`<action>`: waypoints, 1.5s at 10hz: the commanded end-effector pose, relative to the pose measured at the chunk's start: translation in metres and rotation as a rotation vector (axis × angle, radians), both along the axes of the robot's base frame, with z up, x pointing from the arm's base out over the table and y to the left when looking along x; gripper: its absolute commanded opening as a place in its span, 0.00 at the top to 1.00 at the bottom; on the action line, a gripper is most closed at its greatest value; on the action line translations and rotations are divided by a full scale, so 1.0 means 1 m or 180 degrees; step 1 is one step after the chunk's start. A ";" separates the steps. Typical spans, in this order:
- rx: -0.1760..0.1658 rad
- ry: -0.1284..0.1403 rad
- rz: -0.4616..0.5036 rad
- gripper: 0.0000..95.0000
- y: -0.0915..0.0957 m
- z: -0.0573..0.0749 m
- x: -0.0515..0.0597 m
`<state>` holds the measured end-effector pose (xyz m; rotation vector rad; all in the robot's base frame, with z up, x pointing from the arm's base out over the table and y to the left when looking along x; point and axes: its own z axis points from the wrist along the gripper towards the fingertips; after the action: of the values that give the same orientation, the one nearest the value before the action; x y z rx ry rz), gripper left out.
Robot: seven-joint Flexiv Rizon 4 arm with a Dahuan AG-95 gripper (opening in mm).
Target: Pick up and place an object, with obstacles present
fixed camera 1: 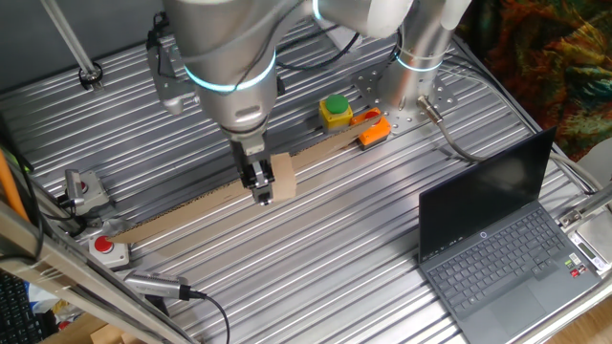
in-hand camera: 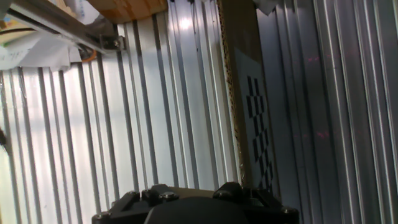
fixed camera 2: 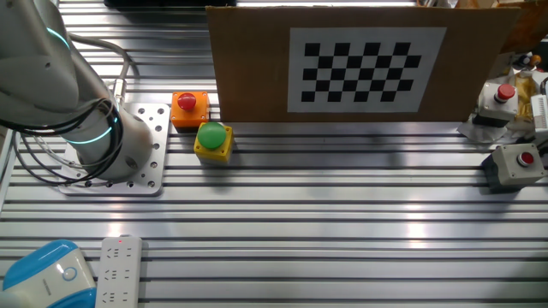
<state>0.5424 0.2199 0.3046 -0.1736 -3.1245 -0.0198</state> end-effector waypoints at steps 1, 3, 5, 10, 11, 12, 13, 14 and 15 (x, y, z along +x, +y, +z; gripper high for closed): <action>-0.0020 0.0050 -0.0017 1.00 0.000 -0.004 0.004; -0.0026 0.0050 -0.0047 1.00 0.000 -0.012 0.010; -0.0044 0.0056 -0.0077 1.00 0.006 -0.023 0.021; -0.0100 0.0043 -0.0095 1.00 0.011 -0.046 0.035; -0.0101 0.0044 -0.0108 1.00 0.011 -0.050 0.036; -0.0117 0.0053 -0.0109 1.00 0.010 -0.053 0.037; -0.0118 0.0051 -0.0120 1.00 0.010 -0.055 0.037; -0.0134 0.0045 -0.0124 1.00 0.010 -0.056 0.038; -0.0147 0.0046 -0.0130 1.00 0.010 -0.056 0.038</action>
<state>0.5814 0.2316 0.2487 -0.2372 -3.1065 0.0509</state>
